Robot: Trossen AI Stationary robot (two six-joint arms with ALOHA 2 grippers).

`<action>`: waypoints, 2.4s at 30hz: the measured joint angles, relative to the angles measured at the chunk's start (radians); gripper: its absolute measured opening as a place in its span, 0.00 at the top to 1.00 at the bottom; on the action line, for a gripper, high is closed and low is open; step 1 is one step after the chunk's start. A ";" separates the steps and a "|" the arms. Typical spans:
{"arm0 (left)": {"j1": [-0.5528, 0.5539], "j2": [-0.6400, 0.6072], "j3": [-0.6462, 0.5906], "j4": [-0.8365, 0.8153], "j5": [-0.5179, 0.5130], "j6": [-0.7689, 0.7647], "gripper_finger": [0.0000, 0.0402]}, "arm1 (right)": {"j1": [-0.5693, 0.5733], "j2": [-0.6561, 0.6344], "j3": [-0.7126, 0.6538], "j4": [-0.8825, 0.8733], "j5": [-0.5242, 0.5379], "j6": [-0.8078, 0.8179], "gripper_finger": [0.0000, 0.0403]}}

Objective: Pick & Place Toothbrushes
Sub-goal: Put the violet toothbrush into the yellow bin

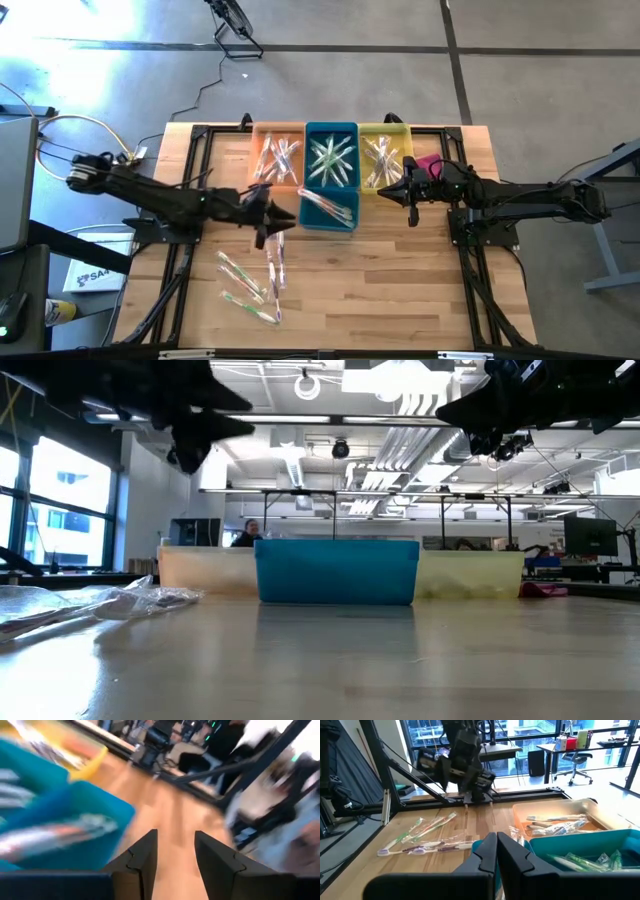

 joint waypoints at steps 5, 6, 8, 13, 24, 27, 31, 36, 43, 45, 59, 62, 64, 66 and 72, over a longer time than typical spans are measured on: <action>-0.040 -0.014 0.003 0.030 0.001 -0.223 0.68 | 0.000 0.000 0.000 0.001 0.000 0.000 0.99; -0.039 -0.014 0.006 0.033 0.000 -0.233 0.68 | 0.000 0.000 0.000 0.001 0.000 0.000 0.99; -0.037 -0.014 0.007 0.036 -0.003 -0.238 0.68 | 0.000 0.000 0.000 0.001 0.000 0.000 0.99; -0.037 -0.014 0.007 0.038 -0.022 -0.283 0.68 | 0.000 0.000 0.000 0.000 0.000 0.021 0.99; -0.037 -0.002 0.007 0.033 -0.038 -0.508 0.68 | 0.000 0.000 0.000 0.000 0.000 0.022 0.99; -0.057 0.012 0.007 0.032 -0.015 -0.601 0.68 | 0.000 0.000 0.000 0.000 0.000 0.022 0.99; -0.114 0.040 0.008 0.033 -0.025 -0.687 0.68 | 0.000 0.000 0.000 0.000 0.000 0.021 0.99; -0.214 0.087 0.063 -0.013 -0.104 -0.726 0.68 | 0.000 0.000 0.000 0.000 0.001 0.020 0.99; -0.300 0.215 0.258 -0.322 -0.163 -0.805 0.68 | 0.000 0.000 0.000 0.000 0.001 0.019 0.99; -0.299 0.257 0.333 -0.513 -0.159 -0.878 0.68 | 0.000 0.000 0.000 -0.001 0.000 0.023 0.99; -0.194 0.480 0.627 -1.201 -0.208 -1.065 0.68 | 0.000 0.000 0.000 -0.011 0.000 0.026 0.99; -0.175 0.529 0.625 -1.204 -0.164 -1.066 0.68 | 0.000 0.000 0.000 -0.014 0.000 0.026 0.99; -0.171 0.555 0.625 -1.196 -0.155 -1.065 0.68 | 0.000 0.000 0.000 -0.015 0.000 0.026 0.99; -0.166 0.579 0.625 -1.204 -0.159 -1.065 0.68 | 0.000 0.000 0.000 -0.015 0.000 0.026 0.99; -0.166 0.619 0.626 -1.179 -0.162 -1.065 0.68 | 0.000 0.000 0.000 -0.016 0.000 0.026 0.99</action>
